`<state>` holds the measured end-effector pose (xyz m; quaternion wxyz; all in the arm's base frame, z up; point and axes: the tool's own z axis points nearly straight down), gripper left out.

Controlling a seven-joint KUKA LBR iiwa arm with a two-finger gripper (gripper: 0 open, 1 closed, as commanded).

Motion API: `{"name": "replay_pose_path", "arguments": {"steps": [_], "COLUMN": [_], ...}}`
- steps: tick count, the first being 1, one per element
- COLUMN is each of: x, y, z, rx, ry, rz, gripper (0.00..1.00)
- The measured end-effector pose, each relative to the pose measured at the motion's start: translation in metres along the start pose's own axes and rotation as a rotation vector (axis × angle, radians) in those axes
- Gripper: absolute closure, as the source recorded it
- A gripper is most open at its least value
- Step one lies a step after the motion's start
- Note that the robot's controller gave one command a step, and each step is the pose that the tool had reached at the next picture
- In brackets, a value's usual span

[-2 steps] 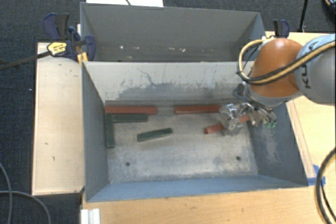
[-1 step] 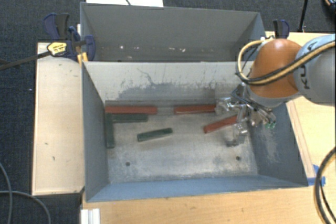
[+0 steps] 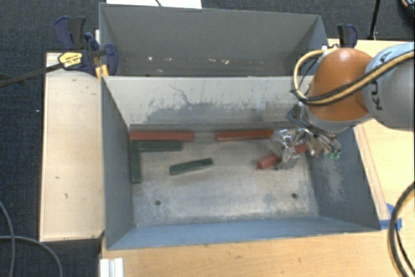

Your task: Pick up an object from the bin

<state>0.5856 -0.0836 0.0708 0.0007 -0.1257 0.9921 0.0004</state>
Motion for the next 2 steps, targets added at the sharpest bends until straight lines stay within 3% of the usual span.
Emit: {"name": "replay_pose_path", "arguments": {"steps": [1, 2], "x": [0.001, -0.008], "y": [0.001, -0.001], "z": [-0.124, -0.202], "rx": [0.004, 0.005], "ry": [-0.009, -0.007], "rz": [0.007, -0.339], "gripper": [1.00, 1.00]}}
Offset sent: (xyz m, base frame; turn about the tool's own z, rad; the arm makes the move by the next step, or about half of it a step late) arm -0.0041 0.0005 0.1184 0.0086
